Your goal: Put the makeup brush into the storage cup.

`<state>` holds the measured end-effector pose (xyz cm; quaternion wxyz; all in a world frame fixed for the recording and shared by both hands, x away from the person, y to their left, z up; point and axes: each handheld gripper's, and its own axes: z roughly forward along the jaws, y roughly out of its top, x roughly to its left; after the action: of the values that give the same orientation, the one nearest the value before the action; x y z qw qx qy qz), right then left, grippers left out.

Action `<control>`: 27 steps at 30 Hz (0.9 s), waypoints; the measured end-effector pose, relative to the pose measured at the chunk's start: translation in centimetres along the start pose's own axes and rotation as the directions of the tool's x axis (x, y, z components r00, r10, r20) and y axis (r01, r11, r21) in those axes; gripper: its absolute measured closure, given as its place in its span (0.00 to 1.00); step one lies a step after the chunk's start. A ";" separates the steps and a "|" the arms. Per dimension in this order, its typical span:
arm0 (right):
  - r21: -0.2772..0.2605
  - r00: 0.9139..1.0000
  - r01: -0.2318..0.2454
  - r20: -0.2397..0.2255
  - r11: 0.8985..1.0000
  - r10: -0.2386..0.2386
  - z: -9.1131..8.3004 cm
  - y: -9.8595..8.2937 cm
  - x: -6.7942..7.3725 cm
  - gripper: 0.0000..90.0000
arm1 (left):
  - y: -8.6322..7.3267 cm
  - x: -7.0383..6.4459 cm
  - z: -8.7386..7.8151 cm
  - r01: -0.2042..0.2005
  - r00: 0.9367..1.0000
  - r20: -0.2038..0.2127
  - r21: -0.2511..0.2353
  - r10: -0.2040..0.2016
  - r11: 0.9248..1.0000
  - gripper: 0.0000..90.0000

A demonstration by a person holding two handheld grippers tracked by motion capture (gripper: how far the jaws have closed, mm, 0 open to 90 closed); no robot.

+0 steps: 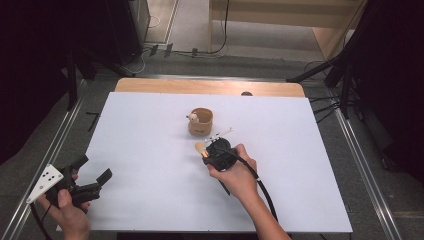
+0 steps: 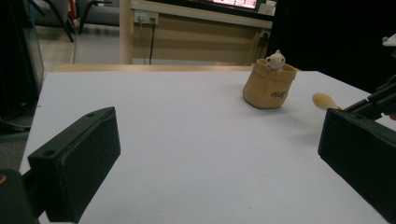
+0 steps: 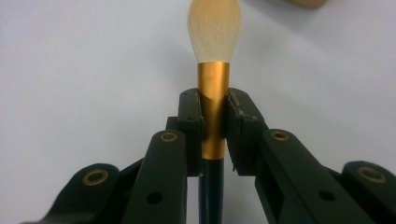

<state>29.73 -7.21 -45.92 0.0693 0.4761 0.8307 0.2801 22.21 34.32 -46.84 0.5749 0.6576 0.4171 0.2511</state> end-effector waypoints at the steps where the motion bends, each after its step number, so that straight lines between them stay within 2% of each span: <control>1: -0.015 1.000 -0.001 -0.003 1.000 0.001 -0.3 0.0 -0.1 0.88 | 0.0 0.0 0.0 0.000 1.000 0.000 0.000 0.000 1.000 0.00; 5: -0.091 1.000 -0.006 -0.006 0.996 0.005 -1.2 -0.1 -0.4 0.88 | 0.0 0.0 0.0 0.002 1.000 0.000 -0.002 -0.002 1.000 0.00; 12: -0.204 1.000 -0.007 0.001 0.979 0.008 -2.4 -0.2 -0.4 0.88 | -0.1 0.1 0.0 0.001 1.000 0.001 -0.001 -0.001 1.000 0.00; 17: -0.282 1.000 -0.018 -0.001 0.959 0.019 -2.9 -0.2 -0.5 0.88 | 0.0 0.0 0.0 -0.001 1.000 0.001 0.000 0.001 1.000 0.00; 23: -0.355 1.000 0.004 0.018 0.935 0.003 -3.4 -0.1 -0.2 0.88 | 0.0 0.0 0.0 0.000 1.000 0.002 -0.001 0.000 1.000 0.00; 27: -0.410 1.000 0.011 0.026 0.912 0.000 -3.7 -0.1 -0.2 0.88 | -0.1 -0.1 0.1 0.000 1.000 0.005 -0.002 0.000 1.000 0.00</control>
<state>28.35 -8.84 -42.92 0.1789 0.4521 0.7539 0.4419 22.23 34.19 -46.90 0.5764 0.6578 0.4154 0.2501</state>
